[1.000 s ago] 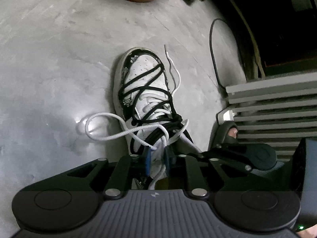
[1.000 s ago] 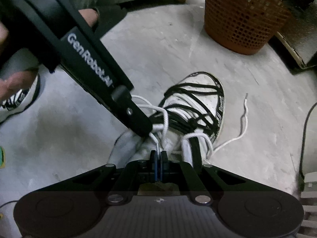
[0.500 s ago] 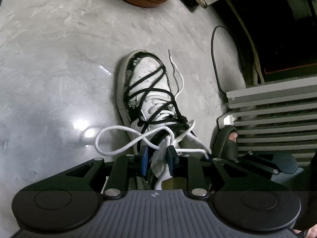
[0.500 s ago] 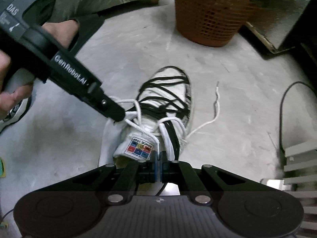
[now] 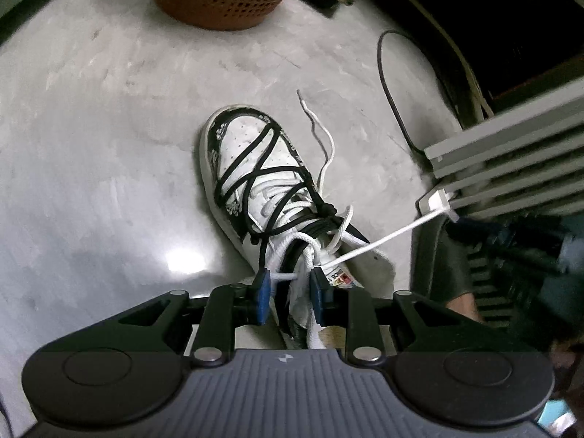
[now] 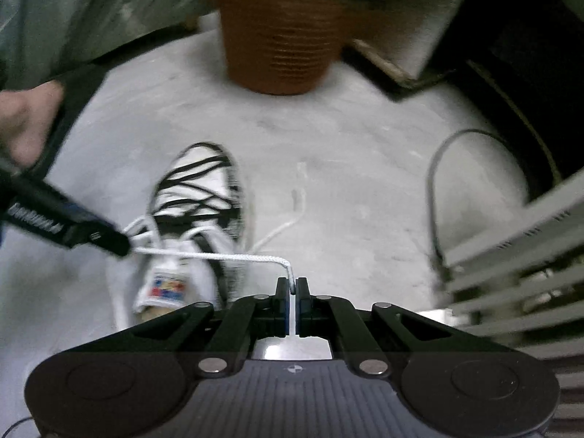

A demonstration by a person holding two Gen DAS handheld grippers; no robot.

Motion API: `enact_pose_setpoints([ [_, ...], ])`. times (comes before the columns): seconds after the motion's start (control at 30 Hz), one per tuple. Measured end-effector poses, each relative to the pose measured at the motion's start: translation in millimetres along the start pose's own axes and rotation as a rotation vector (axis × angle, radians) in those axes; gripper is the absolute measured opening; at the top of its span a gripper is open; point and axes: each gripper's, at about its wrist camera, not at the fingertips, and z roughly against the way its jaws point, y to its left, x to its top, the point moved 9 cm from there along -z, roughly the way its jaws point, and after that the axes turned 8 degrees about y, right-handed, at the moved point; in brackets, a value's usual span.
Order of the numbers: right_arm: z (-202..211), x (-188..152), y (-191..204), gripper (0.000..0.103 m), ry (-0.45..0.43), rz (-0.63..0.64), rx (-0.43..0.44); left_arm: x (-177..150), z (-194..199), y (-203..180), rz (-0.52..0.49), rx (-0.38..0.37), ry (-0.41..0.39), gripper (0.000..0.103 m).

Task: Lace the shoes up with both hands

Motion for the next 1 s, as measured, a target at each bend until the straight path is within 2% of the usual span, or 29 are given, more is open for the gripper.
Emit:
enact_pose_setpoints([
  [0.07, 3.9, 3.8, -10.0, 0.003, -0.016, -0.03, -0.021, -1.3, 0.7, -5.0, -0.058, 0.035, -0.003, 0.027],
  [0.13, 7.8, 7.4, -20.1, 0.003, -0.032, -0.06, -0.042, -2.2, 1.1, -14.3, -0.158, 0.092, -0.003, 0.027],
  [0.23, 13.7, 12.6, -35.1, 0.003, -0.056, -0.105, -0.073, -2.3, 1.7, -22.2, -0.221, 0.126, 0.002, 0.027],
  [0.37, 17.5, 14.8, -44.4, 0.003, -0.081, -0.162, -0.071, -6.0, 2.3, -21.5, -0.208, 0.093, 0.007, 0.024],
  [0.47, 16.9, 15.6, -39.5, 0.003, -0.085, -0.153, -0.06, -10.2, 1.9, -19.2, -0.2, 0.074, 0.014, 0.025],
  [0.7, 16.5, 14.2, -43.6, 0.003, -0.087, -0.195, -0.052, -16.1, 0.9, -12.9, -0.157, 0.044, 0.015, 0.032],
  [1.0, 26.6, 12.8, -69.3, 0.003, -0.134, -0.276, -0.137, -17.7, -3.0, -13.3, -0.166, 0.058, 0.014, 0.033],
])
